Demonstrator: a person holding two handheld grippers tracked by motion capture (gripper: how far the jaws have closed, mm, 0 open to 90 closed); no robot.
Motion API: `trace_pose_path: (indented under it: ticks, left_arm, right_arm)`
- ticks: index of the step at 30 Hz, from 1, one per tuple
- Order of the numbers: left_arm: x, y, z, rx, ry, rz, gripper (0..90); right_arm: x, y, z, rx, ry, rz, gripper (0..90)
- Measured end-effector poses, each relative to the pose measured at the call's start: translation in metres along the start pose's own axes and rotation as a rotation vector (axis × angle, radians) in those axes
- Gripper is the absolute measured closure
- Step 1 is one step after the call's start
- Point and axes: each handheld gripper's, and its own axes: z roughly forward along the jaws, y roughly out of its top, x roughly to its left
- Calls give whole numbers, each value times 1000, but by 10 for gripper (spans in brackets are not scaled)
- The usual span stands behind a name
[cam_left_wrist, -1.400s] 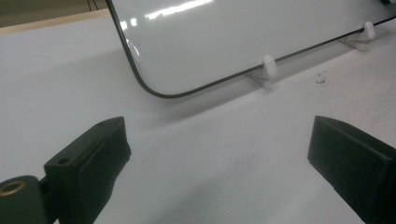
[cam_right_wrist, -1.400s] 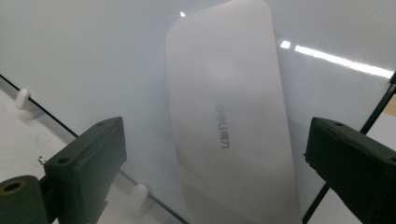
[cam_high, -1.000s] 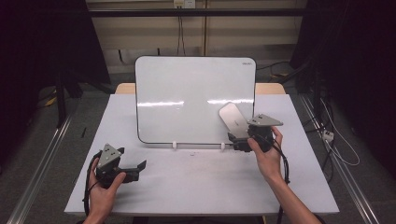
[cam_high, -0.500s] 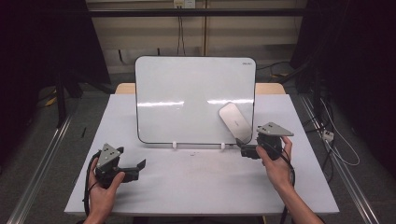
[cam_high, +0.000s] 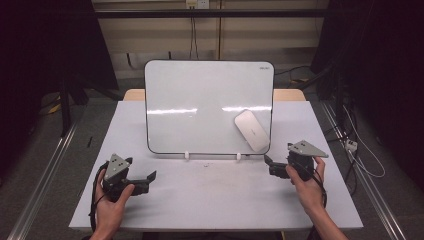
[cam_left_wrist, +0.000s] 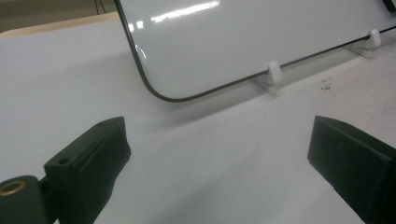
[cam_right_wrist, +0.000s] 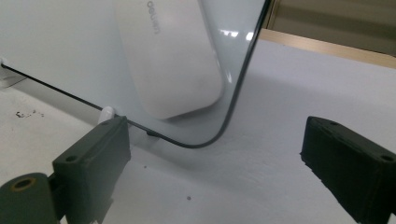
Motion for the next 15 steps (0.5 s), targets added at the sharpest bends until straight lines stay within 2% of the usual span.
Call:
trace_pose_path:
  ticks: [13, 15]
  left_arm:
    - [1, 0, 0, -4, 15, -16, 52]
    - [1, 0, 0, -4, 16, -14, 52]
  right_arm:
    - [-6, -21, -17, -8, -13, 29, 91]
    - [-7, -28, -19, -7, -18, 48, 95]
